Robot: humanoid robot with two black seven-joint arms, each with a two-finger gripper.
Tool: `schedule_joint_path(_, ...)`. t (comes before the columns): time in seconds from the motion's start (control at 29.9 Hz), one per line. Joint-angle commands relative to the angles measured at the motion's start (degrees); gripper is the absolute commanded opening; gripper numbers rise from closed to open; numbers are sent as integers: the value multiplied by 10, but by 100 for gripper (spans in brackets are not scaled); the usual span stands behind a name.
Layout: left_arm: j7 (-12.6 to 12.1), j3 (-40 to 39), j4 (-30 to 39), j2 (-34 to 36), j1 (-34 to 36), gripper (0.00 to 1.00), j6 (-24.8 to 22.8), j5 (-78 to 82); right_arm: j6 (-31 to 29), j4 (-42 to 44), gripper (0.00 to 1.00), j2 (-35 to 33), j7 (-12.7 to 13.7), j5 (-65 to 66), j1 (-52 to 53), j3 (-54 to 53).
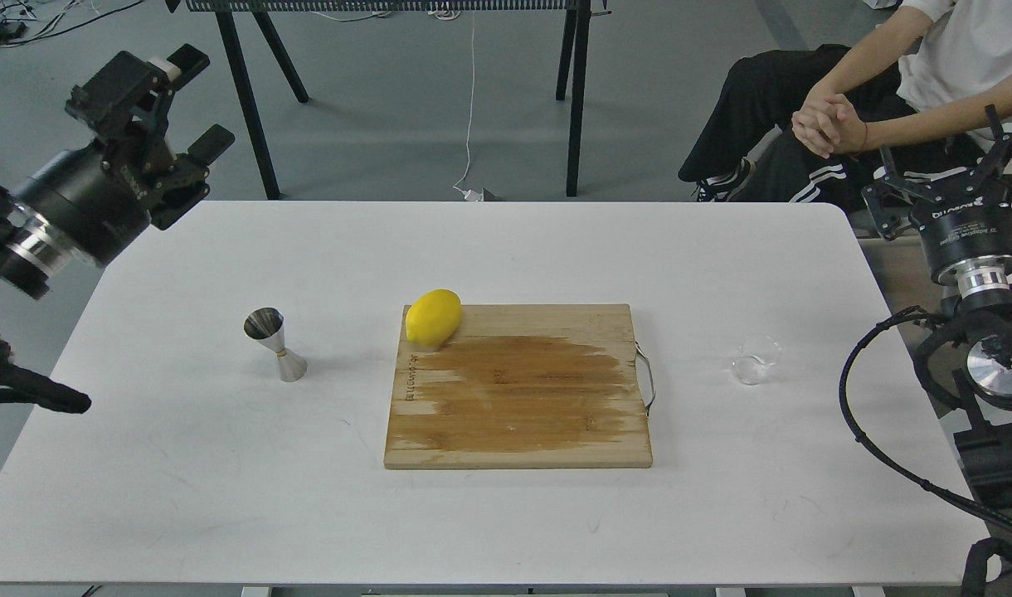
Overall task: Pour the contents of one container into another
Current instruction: 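Lower the left gripper toward the metal jigger on the table, then close the left gripper around the metal jigger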
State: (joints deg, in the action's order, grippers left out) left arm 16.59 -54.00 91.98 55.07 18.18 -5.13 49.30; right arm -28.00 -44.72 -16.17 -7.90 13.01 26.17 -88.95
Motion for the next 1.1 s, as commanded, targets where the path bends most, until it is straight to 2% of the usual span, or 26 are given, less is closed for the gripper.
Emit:
schedule_joint_path(0.0, 7, -1, 4, 10, -62, 98, 28, 184, 0, 0, 100, -1, 0, 0, -1, 0)
schedule_joint_path(0.13, 13, -1, -7, 9, -116, 98, 94, 310, 0, 1, 100, -6, -1, 0, -5, -1)
schedule_joint_path(0.2, 26, 6, -32, 9, -145, 98, 122, 355, 0, 2, 100, -8, -1, 0, -9, -2)
schedule_joint_path(0.27, 27, 17, -57, 3, -161, 98, 147, 427, 0, 2, 100, -8, -1, 0, -10, -2)
schedule_joint_path(0.5, 35, 78, -224, -81, -155, 96, 258, 629, 0, 2, 100, -8, -1, 0, -12, -1)
schedule_joint_path(0.67, 34, 93, -333, -168, -113, 95, 296, 729, 0, 2, 100, -8, -1, 0, -12, -2)
schedule_joint_path(0.8, 33, 100, -391, -219, -70, 93, 303, 757, 0, 2, 100, -8, -2, 0, -13, -2)
schedule_joint_path(1.07, 32, 165, -490, -269, -14, 92, 304, 757, 0, 2, 100, -9, -1, 0, -13, -6)
